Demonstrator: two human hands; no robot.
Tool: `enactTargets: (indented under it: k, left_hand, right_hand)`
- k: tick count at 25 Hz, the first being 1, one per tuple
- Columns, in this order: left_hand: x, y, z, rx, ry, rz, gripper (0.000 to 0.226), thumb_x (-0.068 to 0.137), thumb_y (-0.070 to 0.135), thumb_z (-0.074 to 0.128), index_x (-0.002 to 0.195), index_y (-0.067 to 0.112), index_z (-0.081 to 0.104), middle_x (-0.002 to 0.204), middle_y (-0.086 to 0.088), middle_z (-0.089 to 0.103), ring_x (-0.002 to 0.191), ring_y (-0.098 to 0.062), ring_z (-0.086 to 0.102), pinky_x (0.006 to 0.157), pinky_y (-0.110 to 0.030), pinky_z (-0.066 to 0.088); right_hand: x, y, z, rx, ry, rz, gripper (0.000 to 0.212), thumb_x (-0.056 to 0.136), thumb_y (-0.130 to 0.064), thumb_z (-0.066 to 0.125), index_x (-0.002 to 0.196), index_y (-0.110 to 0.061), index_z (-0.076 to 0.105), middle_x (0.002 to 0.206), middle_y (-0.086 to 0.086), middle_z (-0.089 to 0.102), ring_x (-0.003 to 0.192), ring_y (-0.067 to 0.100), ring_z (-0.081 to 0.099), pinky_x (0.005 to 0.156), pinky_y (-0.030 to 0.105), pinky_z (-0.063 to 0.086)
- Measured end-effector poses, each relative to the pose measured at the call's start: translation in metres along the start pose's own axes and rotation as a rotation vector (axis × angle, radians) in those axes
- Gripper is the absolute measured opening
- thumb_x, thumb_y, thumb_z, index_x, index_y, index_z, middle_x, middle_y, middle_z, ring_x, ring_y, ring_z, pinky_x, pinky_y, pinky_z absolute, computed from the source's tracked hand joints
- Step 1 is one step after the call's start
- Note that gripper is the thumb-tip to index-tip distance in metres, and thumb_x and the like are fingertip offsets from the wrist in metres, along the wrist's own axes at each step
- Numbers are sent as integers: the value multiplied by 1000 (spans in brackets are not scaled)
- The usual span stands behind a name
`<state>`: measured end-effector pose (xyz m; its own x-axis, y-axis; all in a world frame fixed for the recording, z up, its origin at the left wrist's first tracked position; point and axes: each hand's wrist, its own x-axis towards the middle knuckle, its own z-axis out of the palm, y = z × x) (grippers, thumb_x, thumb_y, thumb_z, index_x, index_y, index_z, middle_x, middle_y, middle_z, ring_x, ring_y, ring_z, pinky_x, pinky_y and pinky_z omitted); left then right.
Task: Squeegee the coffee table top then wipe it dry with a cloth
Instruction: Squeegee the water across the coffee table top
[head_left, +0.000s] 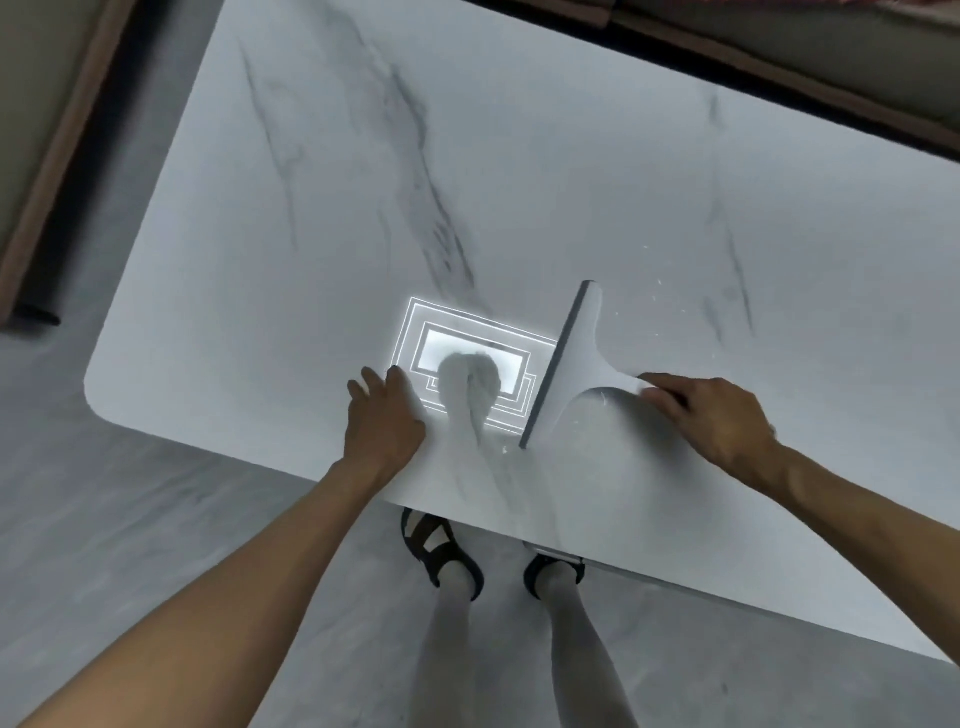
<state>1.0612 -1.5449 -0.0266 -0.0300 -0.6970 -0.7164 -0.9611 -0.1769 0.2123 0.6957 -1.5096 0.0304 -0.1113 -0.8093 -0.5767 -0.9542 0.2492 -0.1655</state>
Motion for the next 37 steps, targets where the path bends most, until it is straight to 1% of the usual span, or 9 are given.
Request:
enactTargets:
  k: [3,6,10,14,23,26,29,33,37]
  left_hand:
    - [1,1,-1,-31,24,-1,58,82,8,52,135,5,30,145,-30,27,133,-52,25,103,-51,37]
    - [-11,-6,-9,-197,152,7,49,82,3,52,130,4,41,131,-16,48,120,-36,45,91,-34,38]
    - [-30,-27,-12,-359,195,-121,61,85,3,51,143,12,35,141,-8,49,127,-28,48,100,-34,39]
    - [-47,-37,-2,-347,189,-125,38,87,5,48,125,12,45,122,-8,56,108,-29,58,81,-35,45]
    - [-38,-19,37,-104,42,-51,55,80,9,51,133,8,40,147,-20,29,131,-41,32,103,-49,41]
    - [-45,-21,30,-179,115,-39,52,82,6,49,134,10,42,138,-14,46,121,-34,46,95,-42,45]
    - [-56,-28,15,-305,235,-125,47,86,6,47,133,13,44,121,-8,61,103,-28,59,78,-33,45]
    - [-64,-62,-1,-378,403,-255,32,88,10,51,120,11,53,114,-8,64,103,-28,60,79,-30,42]
    - [-65,-100,-8,-322,505,-338,20,90,11,52,108,13,60,103,-10,70,96,-31,63,77,-32,47]
  right_hand:
    - [-24,36,-17,-31,65,84,42,96,-59,31,127,-46,56,111,-5,72,101,26,64,80,35,49]
    - [-26,4,-19,4,67,20,39,96,-58,34,128,-48,54,116,-8,71,106,24,64,82,34,48]
    - [-15,-113,30,-1,-85,-349,37,98,-55,33,131,-50,50,127,-12,64,115,19,61,88,34,45]
    - [-27,-176,85,-93,-235,-518,40,101,-51,29,136,-44,47,117,-4,68,107,19,61,80,31,42]
    - [-76,14,36,-251,-123,-121,42,97,-57,20,133,-55,42,108,-12,69,102,17,64,76,34,49]
    - [-95,27,21,-252,-59,-73,42,98,-57,22,131,-53,46,108,-14,69,100,17,65,73,32,48]
    - [-87,-32,28,-152,-104,-240,38,98,-56,27,133,-54,44,111,-13,68,104,16,64,73,31,44]
    - [-44,-171,75,-28,-197,-490,40,100,-53,29,135,-46,47,109,-1,69,102,23,64,78,34,47]
    - [-15,-256,111,-7,-160,-565,41,101,-49,31,135,-40,50,117,5,68,106,29,63,79,35,43]
